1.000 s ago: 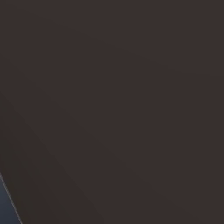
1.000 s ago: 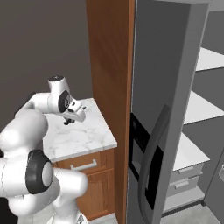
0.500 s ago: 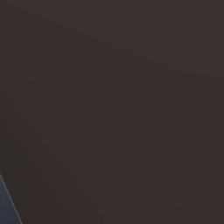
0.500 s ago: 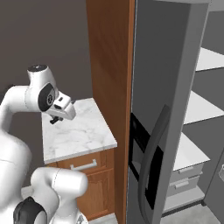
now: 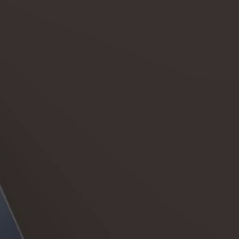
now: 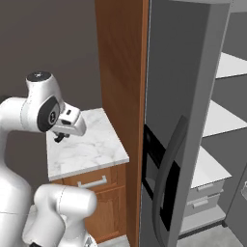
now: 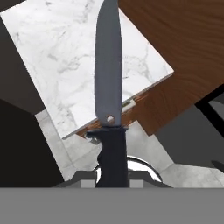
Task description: Retrieve the butter from the fridge and place it on a plate on the dining table. Then retrieve the butter knife by the fridge and place it near the plate.
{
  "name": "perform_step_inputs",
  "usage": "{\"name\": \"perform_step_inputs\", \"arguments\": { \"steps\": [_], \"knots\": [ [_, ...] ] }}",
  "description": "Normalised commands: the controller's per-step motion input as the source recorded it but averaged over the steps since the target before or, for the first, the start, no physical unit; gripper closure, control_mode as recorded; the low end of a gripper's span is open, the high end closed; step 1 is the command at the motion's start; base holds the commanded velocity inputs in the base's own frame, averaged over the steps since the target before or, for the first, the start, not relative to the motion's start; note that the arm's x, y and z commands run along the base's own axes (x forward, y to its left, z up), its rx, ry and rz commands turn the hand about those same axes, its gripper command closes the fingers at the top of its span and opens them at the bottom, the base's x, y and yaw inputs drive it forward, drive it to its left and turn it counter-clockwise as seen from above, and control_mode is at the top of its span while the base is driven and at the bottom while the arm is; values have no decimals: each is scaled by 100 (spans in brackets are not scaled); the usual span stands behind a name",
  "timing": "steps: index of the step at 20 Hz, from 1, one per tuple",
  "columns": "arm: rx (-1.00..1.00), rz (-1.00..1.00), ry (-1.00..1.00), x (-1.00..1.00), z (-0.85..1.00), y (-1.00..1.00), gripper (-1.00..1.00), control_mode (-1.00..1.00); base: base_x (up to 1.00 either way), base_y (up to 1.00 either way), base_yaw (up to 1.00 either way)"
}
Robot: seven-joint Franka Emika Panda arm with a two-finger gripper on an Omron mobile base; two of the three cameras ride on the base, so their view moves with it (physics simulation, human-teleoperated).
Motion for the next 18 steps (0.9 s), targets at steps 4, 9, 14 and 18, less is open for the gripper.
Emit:
{"name": "perform_step_inputs", "arguments": {
  "steps": [4, 9, 14, 18],
  "knots": [
    [-9, 0, 0, -23, -3, 0, 100, -100, 0, 0, 0],
    [0, 0, 0, 0, -3, 0, 100, -100, 0, 0, 0],
    [0, 1, 0, 0, -1, 0, 100, -100, 0, 0, 0],
    [0, 0, 0, -10, -6, -2, 100, 100, -25, -6, 0]
  ]
}}
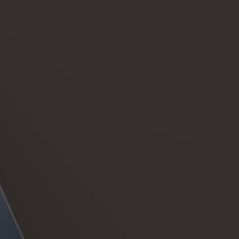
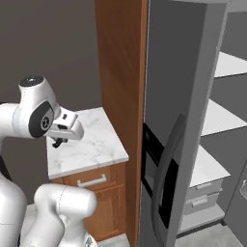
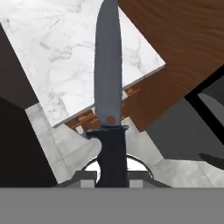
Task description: Retrieve the butter from the fridge and place it on a plate on the dining table. Then retrieve the butter knife by the fridge and place it near the plate.
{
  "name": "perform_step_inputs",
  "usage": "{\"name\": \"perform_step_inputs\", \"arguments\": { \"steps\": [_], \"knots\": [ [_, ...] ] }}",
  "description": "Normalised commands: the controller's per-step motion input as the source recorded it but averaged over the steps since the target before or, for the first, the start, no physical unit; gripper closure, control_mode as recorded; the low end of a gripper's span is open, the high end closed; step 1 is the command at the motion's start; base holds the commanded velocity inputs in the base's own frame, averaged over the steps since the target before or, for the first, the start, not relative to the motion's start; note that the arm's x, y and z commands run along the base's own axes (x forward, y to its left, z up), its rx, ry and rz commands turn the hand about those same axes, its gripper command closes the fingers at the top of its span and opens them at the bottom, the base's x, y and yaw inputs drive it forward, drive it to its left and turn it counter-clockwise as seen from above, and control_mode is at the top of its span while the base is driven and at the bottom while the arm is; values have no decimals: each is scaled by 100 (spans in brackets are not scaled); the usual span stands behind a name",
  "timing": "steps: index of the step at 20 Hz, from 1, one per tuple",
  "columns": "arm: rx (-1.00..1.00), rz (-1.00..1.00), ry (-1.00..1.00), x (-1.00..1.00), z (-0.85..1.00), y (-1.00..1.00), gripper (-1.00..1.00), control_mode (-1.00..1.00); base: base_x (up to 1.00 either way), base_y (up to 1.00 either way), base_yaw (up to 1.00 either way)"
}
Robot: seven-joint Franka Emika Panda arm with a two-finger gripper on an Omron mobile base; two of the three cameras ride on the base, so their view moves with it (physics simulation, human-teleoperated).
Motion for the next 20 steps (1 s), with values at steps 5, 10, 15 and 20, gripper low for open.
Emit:
{"name": "perform_step_inputs", "arguments": {
  "steps": [5, 10, 15, 20],
  "knots": [
    [0, 0, 0, 0, 0, 0, 100, 100, -71, -33, 0],
    [0, 0, 0, 0, 0, 0, 100, 100, -59, -25, 0],
    [0, 0, 0, 0, 0, 0, 100, 100, -71, -19, 2],
    [0, 0, 0, 0, 0, 0, 100, 100, -88, -25, 7]
  ]
}}
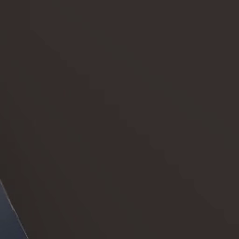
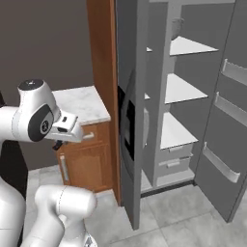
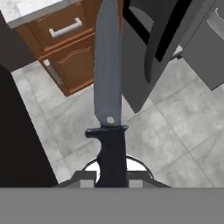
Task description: Retrieve the butter from the fridge and place it on a plate on the dining table. Then retrieve the butter knife by the fridge and place it near the plate.
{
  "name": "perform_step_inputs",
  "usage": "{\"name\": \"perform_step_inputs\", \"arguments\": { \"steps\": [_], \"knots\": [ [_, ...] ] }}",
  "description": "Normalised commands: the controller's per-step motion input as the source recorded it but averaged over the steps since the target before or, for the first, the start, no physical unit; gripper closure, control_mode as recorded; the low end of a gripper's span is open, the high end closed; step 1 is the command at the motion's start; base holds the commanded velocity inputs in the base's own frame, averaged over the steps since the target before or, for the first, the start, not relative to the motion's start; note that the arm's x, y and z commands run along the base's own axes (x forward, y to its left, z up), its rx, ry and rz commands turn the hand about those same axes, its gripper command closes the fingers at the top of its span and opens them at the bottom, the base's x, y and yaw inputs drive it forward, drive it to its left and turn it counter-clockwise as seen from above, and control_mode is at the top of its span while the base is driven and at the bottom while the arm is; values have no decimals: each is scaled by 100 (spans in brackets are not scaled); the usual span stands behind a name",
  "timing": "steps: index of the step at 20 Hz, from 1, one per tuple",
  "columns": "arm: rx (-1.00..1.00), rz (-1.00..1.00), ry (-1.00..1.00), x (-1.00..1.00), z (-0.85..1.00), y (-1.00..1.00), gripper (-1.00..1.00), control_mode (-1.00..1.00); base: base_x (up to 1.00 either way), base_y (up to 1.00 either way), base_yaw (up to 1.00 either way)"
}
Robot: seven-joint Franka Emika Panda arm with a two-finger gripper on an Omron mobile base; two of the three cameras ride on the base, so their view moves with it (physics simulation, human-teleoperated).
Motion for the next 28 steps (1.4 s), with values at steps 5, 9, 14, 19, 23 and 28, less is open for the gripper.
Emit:
{"name": "perform_step_inputs", "arguments": {
  "steps": [5, 9, 14, 19, 23, 28],
  "knots": [
    [0, 0, 0, 0, 0, 0, 100, 100, -100, -45, 1],
    [0, 0, 0, 0, 0, 0, 100, 100, -65, -72, -5],
    [0, 0, 0, 0, 0, 0, 100, 100, -10, -91, -45],
    [0, 0, 0, 0, 0, 0, 100, 100, -23, -100, -54],
    [0, 0, 0, 0, 0, 0, 100, 100, -20, -100, -61],
    [0, 0, 0, 0, 0, 0, 100, 100, -5, -90, -70]
  ]
}}
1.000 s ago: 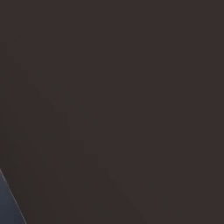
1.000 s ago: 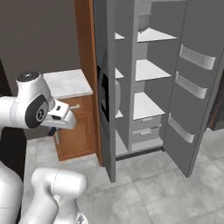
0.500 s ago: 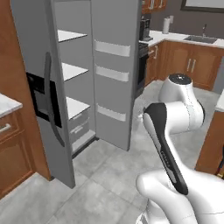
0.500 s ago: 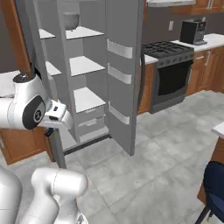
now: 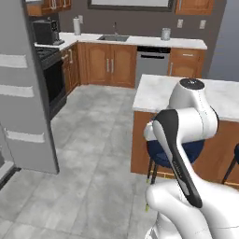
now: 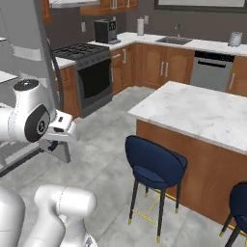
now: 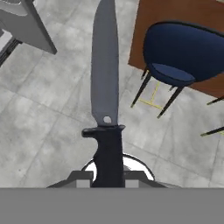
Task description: Retrieve the butter from the fridge and place it on a plate on the dining table. Then retrieve the butter knife by the fridge and place it near the plate.
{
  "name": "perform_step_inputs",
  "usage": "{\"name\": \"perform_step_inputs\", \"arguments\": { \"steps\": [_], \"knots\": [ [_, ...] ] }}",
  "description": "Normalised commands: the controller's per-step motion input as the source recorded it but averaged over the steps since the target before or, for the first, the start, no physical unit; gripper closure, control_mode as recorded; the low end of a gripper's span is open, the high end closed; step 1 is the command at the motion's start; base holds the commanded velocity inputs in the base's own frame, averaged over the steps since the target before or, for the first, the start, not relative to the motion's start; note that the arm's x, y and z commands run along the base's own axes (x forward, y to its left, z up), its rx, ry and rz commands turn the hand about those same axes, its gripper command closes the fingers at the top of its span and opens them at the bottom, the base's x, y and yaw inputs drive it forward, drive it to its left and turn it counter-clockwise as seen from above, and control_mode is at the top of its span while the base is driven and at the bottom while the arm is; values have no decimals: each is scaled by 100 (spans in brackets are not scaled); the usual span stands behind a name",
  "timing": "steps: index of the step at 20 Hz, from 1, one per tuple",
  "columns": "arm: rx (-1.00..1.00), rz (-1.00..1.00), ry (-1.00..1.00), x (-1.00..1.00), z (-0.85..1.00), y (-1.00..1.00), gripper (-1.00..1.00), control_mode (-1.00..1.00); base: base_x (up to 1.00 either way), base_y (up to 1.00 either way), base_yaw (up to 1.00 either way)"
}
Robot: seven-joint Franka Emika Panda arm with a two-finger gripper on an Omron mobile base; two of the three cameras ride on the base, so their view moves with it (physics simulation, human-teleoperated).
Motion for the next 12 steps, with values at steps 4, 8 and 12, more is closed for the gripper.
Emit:
{"name": "perform_step_inputs", "arguments": {
  "steps": [4, 8, 12],
  "knots": [
    [0, 0, 0, 0, 0, 0, 100, 100, 0, -90, -73],
    [0, 0, 0, 0, 0, 0, 100, 100, 12, -100, -65],
    [0, 0, 0, 0, 0, 0, 100, 100, 28, -100, -56]
  ]
}}
